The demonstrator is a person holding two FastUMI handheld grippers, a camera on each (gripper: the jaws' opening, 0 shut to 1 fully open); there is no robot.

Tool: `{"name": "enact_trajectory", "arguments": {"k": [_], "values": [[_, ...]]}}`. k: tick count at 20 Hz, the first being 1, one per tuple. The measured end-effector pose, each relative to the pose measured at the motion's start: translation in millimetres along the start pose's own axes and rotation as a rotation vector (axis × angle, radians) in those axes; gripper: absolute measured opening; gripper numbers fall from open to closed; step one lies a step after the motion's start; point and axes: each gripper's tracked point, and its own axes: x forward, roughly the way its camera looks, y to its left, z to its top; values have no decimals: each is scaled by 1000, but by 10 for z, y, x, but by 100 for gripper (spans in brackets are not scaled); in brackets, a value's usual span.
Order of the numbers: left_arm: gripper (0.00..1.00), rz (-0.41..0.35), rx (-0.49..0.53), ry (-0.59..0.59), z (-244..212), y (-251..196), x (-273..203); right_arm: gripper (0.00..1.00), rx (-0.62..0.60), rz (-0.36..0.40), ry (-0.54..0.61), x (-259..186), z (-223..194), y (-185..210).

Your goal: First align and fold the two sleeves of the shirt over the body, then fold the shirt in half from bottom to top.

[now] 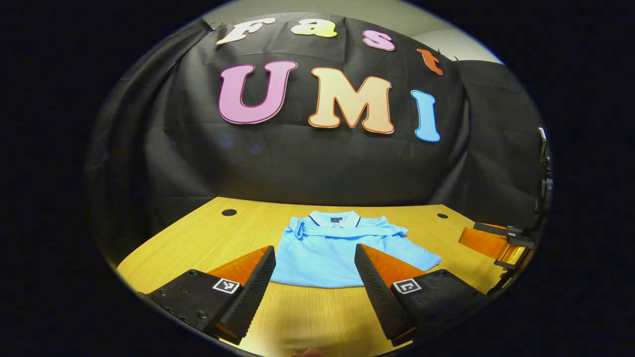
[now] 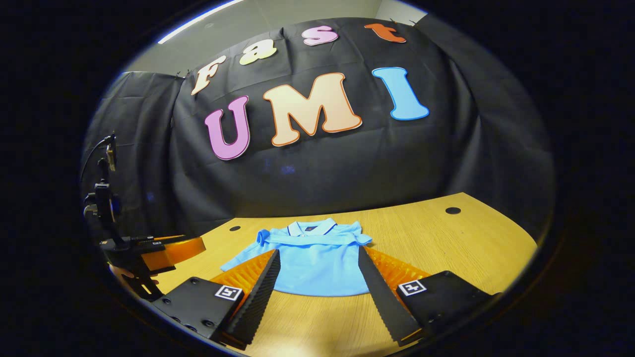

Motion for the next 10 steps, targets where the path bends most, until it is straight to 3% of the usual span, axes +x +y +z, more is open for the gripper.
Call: {"name": "enact_trajectory", "arguments": {"k": [3, 10], "values": [[96, 5, 15, -19, -33, 19, -222, 98, -31, -39, -30, -211, 4, -167], [96, 36, -4, -56, -70, 53, -465, 98, 26, -61, -61, -554, -36, -340]]}}
